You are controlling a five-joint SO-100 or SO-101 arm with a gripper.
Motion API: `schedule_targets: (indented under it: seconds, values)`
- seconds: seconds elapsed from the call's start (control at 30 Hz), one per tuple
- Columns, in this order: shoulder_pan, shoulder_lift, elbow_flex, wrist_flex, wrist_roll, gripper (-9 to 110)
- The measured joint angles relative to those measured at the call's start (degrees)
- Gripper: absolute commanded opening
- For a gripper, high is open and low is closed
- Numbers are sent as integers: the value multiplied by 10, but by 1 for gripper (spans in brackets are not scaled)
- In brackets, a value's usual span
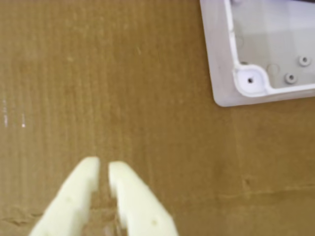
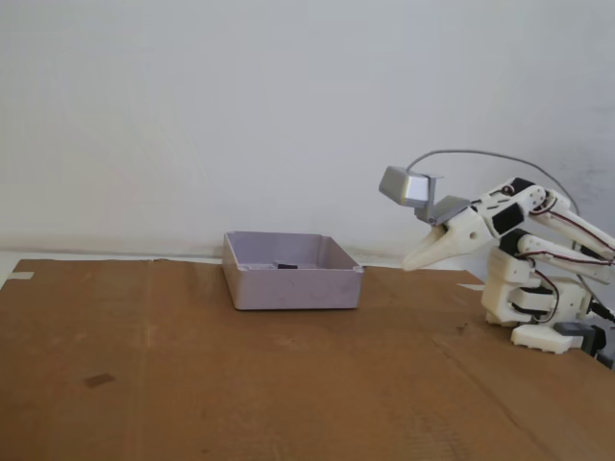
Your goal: Grasp a block and put it in the box.
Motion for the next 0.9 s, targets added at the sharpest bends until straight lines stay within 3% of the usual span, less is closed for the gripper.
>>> schedule_targets:
  seconds: [0.9]
  values:
    - [-1, 13, 89, 11, 0, 1]
